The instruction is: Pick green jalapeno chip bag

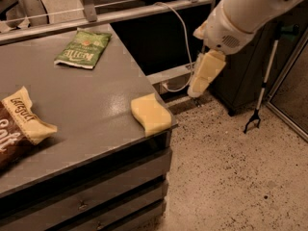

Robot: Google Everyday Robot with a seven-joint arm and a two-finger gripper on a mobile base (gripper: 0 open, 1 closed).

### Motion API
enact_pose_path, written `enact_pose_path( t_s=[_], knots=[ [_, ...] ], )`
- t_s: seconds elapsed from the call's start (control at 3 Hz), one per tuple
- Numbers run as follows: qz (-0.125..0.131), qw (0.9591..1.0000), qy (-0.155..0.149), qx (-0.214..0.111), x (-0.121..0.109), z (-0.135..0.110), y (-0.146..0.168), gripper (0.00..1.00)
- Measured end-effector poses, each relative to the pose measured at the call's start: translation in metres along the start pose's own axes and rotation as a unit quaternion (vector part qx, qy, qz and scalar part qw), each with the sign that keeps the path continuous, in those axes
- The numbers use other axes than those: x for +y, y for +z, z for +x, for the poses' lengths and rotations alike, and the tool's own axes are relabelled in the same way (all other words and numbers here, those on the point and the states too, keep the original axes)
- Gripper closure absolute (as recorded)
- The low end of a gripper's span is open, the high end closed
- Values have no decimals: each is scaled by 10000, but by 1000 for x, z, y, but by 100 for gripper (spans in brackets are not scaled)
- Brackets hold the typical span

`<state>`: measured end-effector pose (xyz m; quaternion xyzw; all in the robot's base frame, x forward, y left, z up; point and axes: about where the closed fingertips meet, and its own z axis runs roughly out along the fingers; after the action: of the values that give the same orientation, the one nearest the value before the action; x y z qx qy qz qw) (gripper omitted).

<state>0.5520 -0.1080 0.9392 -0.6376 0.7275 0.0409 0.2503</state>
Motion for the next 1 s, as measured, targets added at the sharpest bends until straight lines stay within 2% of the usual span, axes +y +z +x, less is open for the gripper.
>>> enact_pose_path(
  t_s=[0.33, 0.67, 1.0],
  knots=[
    [-57, 9981, -199, -586, -41, -54, 59, 0],
    [-48, 9933, -228, -1132, -77, -97, 109, 0],
    [-49, 9933, -228, -1132, -77, -97, 109, 0]
  ],
)
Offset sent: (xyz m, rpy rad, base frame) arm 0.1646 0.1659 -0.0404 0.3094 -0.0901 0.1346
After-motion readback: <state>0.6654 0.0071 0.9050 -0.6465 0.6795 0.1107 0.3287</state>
